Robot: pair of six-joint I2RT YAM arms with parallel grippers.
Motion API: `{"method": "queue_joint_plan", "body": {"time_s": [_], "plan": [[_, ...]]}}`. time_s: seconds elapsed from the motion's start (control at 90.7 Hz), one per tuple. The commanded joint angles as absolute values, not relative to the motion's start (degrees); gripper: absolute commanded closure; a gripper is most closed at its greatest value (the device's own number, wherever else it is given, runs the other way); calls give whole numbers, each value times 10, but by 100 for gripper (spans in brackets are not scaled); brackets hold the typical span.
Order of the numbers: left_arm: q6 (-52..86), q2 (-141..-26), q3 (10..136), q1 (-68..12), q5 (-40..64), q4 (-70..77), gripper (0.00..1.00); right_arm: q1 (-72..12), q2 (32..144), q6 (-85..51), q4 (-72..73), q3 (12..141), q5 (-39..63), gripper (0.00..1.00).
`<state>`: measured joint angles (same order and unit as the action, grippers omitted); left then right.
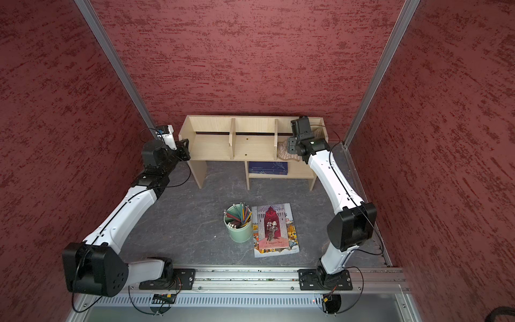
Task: Wipe the bookshelf clean with a cloth
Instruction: Wipe the dust from the shelf.
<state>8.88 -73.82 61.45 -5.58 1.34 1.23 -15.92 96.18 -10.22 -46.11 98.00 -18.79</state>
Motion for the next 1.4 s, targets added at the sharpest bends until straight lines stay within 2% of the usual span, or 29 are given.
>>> {"method": "queue_joint_plan", "body": {"time_s": [0.0,0.033,0.099,0.11,0.121,0.143,0.209,0.419,0.595,0.738,0.959,1.113,1.388], "plan": [[139,-736,609,-75,93,4,100,-160,909,-117,-429,920,-163,25],[139,-735,609,-75,93,4,100,-160,905,-118,-424,905,-161,27],[140,-736,609,-75,94,4,100,-160,903,-117,-422,895,-179,36],[139,-736,609,-75,94,4,100,-160,905,-117,-422,896,-181,40],[140,-736,609,-75,94,4,100,-160,906,-116,-422,898,-185,50],[140,-737,609,-75,95,5,100,-160,909,-114,-425,904,-192,59],[144,-740,609,-74,99,6,100,-159,926,-105,-436,930,-199,75],[151,-740,612,-69,110,6,100,-160,996,-110,-450,1041,-191,100],[152,-742,611,-70,112,6,100,-163,1007,-159,-374,1037,-116,100],[150,-741,612,-73,108,4,100,-178,1006,-170,-357,1012,-104,100],[150,-741,612,-73,106,4,100,-186,940,-154,-390,929,-179,100],[147,-735,611,-74,102,3,100,-181,914,-133,-459,939,-276,100],[139,-726,611,-77,96,3,100,-171,970,-149,-494,1002,-256,100]]}}
